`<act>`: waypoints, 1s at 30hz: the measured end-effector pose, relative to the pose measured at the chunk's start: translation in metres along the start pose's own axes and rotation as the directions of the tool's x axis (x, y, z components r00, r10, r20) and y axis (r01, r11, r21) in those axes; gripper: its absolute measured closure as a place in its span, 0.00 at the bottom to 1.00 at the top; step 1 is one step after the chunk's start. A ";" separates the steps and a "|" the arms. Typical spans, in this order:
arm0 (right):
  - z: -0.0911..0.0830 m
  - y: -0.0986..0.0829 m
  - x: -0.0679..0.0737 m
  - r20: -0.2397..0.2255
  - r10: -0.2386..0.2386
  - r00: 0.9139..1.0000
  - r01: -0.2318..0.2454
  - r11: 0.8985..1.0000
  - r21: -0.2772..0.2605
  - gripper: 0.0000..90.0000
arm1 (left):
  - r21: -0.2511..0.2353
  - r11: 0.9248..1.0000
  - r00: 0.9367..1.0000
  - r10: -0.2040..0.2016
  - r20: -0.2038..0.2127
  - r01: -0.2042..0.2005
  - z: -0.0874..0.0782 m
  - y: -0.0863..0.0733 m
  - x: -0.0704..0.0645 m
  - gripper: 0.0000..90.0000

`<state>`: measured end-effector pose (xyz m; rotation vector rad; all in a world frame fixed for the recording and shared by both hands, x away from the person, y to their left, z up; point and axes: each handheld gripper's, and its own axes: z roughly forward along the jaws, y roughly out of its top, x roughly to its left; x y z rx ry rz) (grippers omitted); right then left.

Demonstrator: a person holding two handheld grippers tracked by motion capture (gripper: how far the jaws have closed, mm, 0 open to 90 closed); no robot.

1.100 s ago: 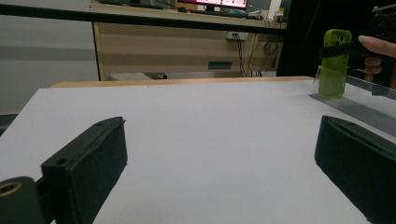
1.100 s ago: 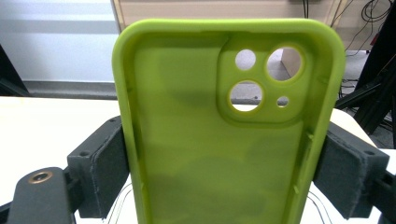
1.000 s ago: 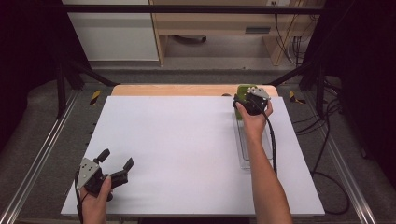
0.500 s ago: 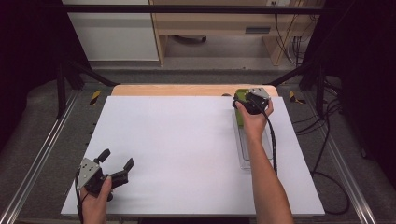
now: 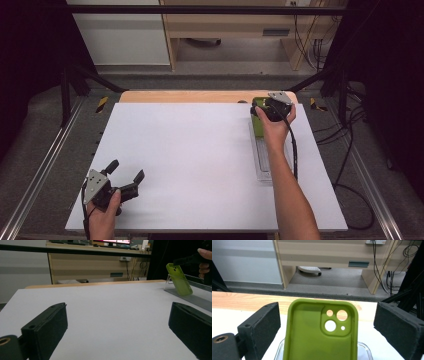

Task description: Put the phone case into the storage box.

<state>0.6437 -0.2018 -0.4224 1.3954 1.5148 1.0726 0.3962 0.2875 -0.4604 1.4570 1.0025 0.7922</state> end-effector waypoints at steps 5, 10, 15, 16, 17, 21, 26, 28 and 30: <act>-0.008 0.006 0.000 -0.020 0.001 1.000 -0.001 1.000 0.008 0.07 | 0.008 1.000 1.000 0.019 0.010 -0.019 0.001 -0.001 -0.003 0.02; -0.018 0.011 0.000 -0.039 -0.028 0.999 0.029 0.999 0.029 0.05 | 0.014 0.999 0.999 0.032 0.016 -0.033 0.001 -0.001 -0.004 0.02; -0.027 0.013 0.004 -0.062 -0.047 0.997 0.049 0.998 0.043 0.05 | 0.011 0.999 0.999 0.038 0.011 -0.038 0.001 -0.001 -0.005 0.01; -0.029 0.013 0.004 -0.077 -0.038 0.996 0.042 0.998 0.050 0.04 | 0.012 0.999 0.999 0.044 0.009 -0.044 0.001 0.000 -0.005 0.01; -0.031 0.014 0.006 -0.090 -0.031 0.995 0.036 0.998 0.055 0.04 | 0.012 0.999 0.999 0.050 0.004 -0.050 0.001 0.000 -0.004 0.01; -0.038 0.020 0.010 -0.117 -0.014 0.993 0.018 0.999 0.034 0.05 | 0.008 0.999 0.999 0.046 -0.009 -0.046 -0.001 0.000 -0.002 0.01; -0.046 0.024 0.011 -0.157 0.054 0.986 -0.048 0.998 0.040 0.06 | 0.015 0.999 0.999 0.051 -0.004 -0.051 0.001 -0.001 -0.002 0.01; -0.048 0.025 0.011 -0.178 0.072 0.981 -0.065 0.997 0.046 0.05 | 0.020 0.998 0.999 0.054 -0.001 -0.054 0.003 -0.002 -0.003 0.01; -0.051 0.027 0.013 -0.183 0.060 0.981 -0.053 0.998 0.044 0.05 | 0.024 0.998 0.998 0.057 0.001 -0.057 0.004 -0.002 -0.004 0.01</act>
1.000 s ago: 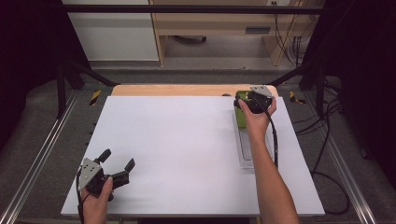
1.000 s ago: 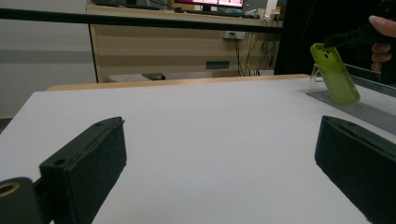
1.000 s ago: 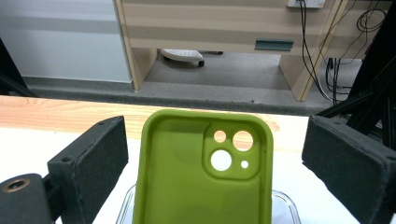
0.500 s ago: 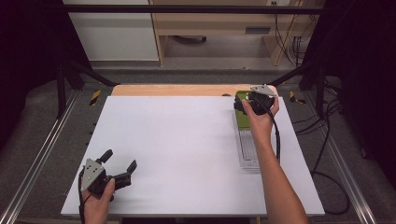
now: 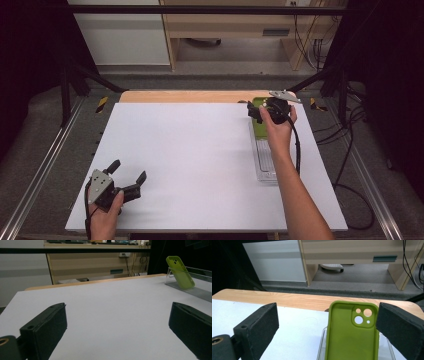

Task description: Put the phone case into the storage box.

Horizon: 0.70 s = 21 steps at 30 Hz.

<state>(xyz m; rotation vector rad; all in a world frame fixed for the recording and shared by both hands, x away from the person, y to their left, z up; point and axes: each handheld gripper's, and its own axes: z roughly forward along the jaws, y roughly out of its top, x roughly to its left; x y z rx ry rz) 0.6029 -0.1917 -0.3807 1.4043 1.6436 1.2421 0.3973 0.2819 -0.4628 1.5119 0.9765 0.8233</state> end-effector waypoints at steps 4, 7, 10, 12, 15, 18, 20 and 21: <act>-0.005 0.001 0.003 -0.022 -0.004 1.000 0.004 1.000 0.004 0.05 | -0.002 1.000 1.000 0.003 0.003 -0.003 0.000 0.000 -0.001 0.01; -0.009 0.000 0.005 -0.037 -0.006 0.999 0.007 1.000 0.016 0.06 | 0.002 1.000 1.000 0.004 0.005 -0.004 0.000 0.000 0.000 0.01; -0.012 -0.002 0.004 -0.052 -0.009 0.999 0.010 0.999 0.031 0.05 | 0.001 1.000 1.000 0.000 0.000 0.000 -0.001 -0.001 0.001 0.01; -0.015 -0.002 0.003 -0.057 -0.010 0.998 0.011 0.999 0.031 0.06 | 0.000 1.000 1.000 -0.001 -0.001 0.001 0.000 -0.001 0.001 0.01; -0.018 -0.003 0.002 -0.069 -0.007 0.998 0.009 0.999 0.034 0.06 | 0.009 1.000 1.000 0.005 0.000 -0.005 0.000 -0.001 0.000 0.01; -0.021 -0.002 0.003 -0.080 -0.013 0.997 0.015 1.000 0.027 0.06 | 0.006 1.000 1.000 0.000 -0.002 0.000 0.000 -0.001 0.000 0.01; -0.024 -0.001 0.004 -0.086 -0.016 0.996 0.018 1.000 0.021 0.06 | 0.006 1.000 1.000 0.007 -0.003 -0.007 0.001 -0.001 0.000 0.01; -0.025 -0.001 0.004 -0.090 -0.016 0.996 0.017 1.000 0.020 0.05 | 0.007 1.000 1.000 0.009 -0.003 -0.009 0.001 -0.001 -0.001 0.01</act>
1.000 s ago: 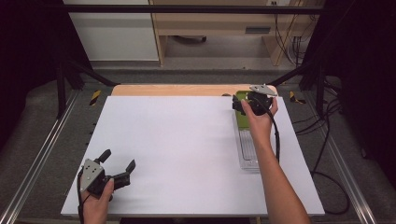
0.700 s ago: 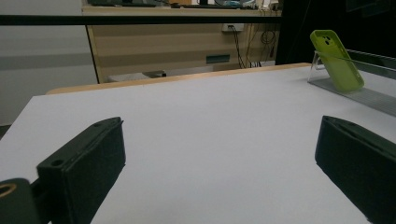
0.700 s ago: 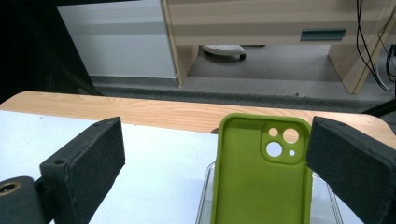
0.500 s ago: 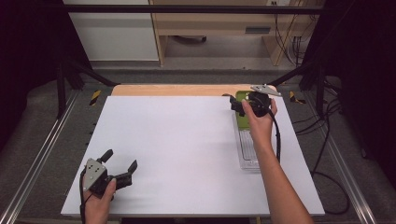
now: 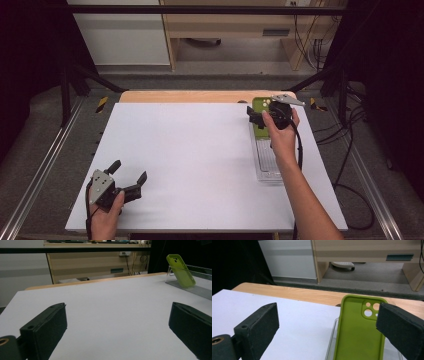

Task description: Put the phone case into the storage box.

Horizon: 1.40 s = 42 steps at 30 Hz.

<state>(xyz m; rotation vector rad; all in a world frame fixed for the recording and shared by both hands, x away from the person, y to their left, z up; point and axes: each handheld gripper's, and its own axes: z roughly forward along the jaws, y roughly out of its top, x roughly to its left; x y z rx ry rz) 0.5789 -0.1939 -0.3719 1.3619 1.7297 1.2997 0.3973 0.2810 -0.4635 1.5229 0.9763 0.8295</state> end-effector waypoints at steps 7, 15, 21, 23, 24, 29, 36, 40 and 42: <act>-0.007 0.003 0.003 -0.010 -0.008 1.000 0.008 1.000 -0.020 0.05 | 0.002 1.000 1.000 0.008 0.004 -0.008 0.001 0.000 -0.003 0.01; -0.016 0.006 0.008 -0.040 -0.008 0.999 0.007 0.999 -0.032 0.05 | 0.000 1.000 1.000 0.013 0.007 -0.013 0.001 0.001 -0.004 0.01; -0.022 0.008 0.011 -0.063 0.005 0.998 -0.008 0.999 -0.048 0.05 | 0.002 1.000 1.000 0.013 0.002 -0.013 -0.001 0.000 -0.002 0.01; -0.025 0.010 0.012 -0.069 0.023 0.997 -0.027 0.998 -0.058 0.05 | -0.002 1.000 1.000 0.007 0.002 -0.007 -0.001 0.000 -0.001 0.01; -0.026 0.010 0.013 -0.074 0.027 0.997 -0.032 0.998 -0.061 0.05 | -0.001 1.000 1.000 0.007 0.002 -0.007 -0.001 0.000 -0.001 0.01; -0.032 0.013 0.019 -0.089 0.021 0.996 -0.028 0.997 -0.079 0.05 | -0.005 1.000 1.000 0.005 0.000 -0.005 -0.001 0.000 -0.001 0.01; -0.039 0.018 0.024 -0.110 0.017 0.994 -0.027 0.995 -0.091 0.05 | -0.007 1.000 1.000 -0.003 -0.006 0.003 -0.003 0.000 0.001 0.01; -0.043 0.021 0.028 -0.119 0.008 0.993 -0.020 0.995 -0.101 0.05 | -0.007 1.000 1.000 0.002 -0.007 -0.002 -0.003 0.000 0.002 0.01; -0.045 0.022 0.029 -0.120 -0.003 0.993 -0.010 0.994 -0.109 0.05 | -0.009 1.000 1.000 0.002 -0.007 -0.002 -0.003 0.001 0.002 0.01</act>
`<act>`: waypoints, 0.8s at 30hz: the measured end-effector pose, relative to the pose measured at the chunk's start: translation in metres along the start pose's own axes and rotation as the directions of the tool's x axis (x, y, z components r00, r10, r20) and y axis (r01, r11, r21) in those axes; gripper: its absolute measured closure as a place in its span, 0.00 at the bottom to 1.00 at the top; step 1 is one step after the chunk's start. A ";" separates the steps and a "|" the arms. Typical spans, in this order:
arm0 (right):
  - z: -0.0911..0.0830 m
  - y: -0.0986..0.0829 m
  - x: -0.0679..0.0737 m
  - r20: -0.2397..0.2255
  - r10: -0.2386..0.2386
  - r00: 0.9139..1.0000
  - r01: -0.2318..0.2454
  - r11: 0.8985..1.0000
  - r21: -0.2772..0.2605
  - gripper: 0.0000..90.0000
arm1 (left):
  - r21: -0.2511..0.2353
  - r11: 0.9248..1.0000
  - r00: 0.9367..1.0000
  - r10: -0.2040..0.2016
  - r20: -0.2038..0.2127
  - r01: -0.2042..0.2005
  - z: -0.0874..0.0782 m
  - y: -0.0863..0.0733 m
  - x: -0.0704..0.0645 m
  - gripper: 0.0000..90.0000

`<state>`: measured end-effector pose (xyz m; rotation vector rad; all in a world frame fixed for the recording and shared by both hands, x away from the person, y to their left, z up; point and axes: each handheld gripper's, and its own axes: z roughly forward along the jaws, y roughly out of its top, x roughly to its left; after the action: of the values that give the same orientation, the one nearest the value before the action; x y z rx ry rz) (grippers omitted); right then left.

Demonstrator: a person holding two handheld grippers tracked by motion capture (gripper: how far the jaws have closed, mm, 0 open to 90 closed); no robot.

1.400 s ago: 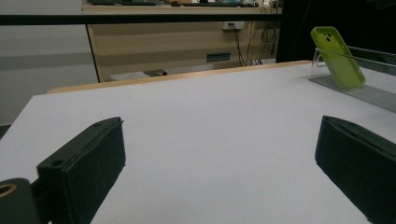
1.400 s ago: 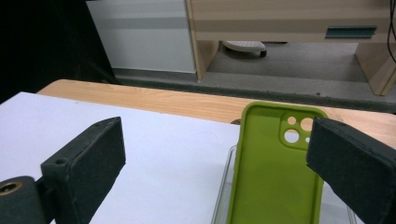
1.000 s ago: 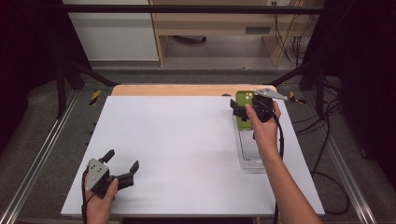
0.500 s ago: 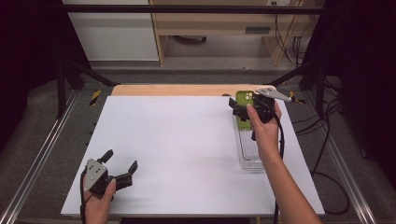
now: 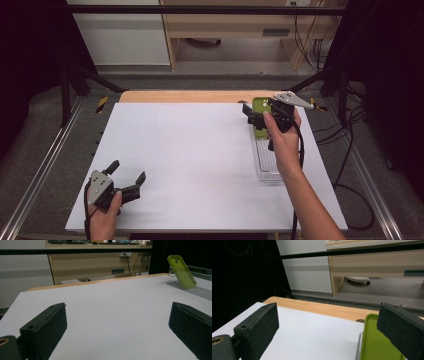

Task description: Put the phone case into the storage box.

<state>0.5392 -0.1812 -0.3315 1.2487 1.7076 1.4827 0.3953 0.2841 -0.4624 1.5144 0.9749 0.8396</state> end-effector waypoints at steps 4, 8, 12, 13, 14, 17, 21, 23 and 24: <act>-0.004 0.003 0.002 -0.003 -0.010 1.000 0.009 1.000 -0.011 0.05 | -0.001 1.000 1.000 -0.001 -0.004 0.001 -0.001 0.000 0.000 0.01; -0.010 0.004 0.002 -0.008 -0.012 1.000 0.012 1.000 -0.023 0.04 | 0.001 1.000 1.000 -0.002 -0.005 0.002 -0.001 0.000 0.001 0.01; -0.016 0.003 0.001 -0.006 -0.021 1.000 0.021 0.999 -0.028 0.04 | 0.002 1.000 1.000 -0.001 -0.004 0.001 0.000 0.000 0.000 0.01; -0.017 0.003 0.000 -0.005 -0.023 1.000 0.023 0.999 -0.028 0.04 | 0.002 1.000 1.000 0.003 -0.003 -0.003 0.000 0.000 0.000 0.01; -0.018 0.002 0.000 -0.004 -0.022 1.000 0.022 0.999 -0.027 0.04 | 0.002 1.000 1.000 0.003 -0.003 -0.003 0.000 0.000 0.000 0.01; -0.022 0.000 -0.003 -0.002 -0.024 1.000 0.023 0.999 -0.027 0.04 | 0.004 1.000 1.000 0.004 -0.004 -0.004 0.000 0.000 0.000 0.01; -0.027 -0.001 -0.008 0.009 -0.021 1.000 0.021 0.999 -0.026 0.05 | 0.004 1.000 1.000 0.005 -0.005 -0.005 0.000 0.000 0.000 0.01; -0.029 -0.002 -0.011 0.016 -0.026 1.000 0.027 0.999 -0.026 0.05 | 0.005 1.000 1.000 0.009 -0.009 -0.009 0.000 0.000 0.000 0.01; -0.031 -0.003 -0.012 0.023 -0.035 0.999 0.035 0.999 -0.025 0.05 | 0.006 1.000 1.000 0.015 -0.011 -0.015 0.000 0.000 0.000 0.01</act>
<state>0.5167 -0.2057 -0.3287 1.2118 1.6823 1.4602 0.3950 0.2847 -0.4624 1.5251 0.9767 0.8571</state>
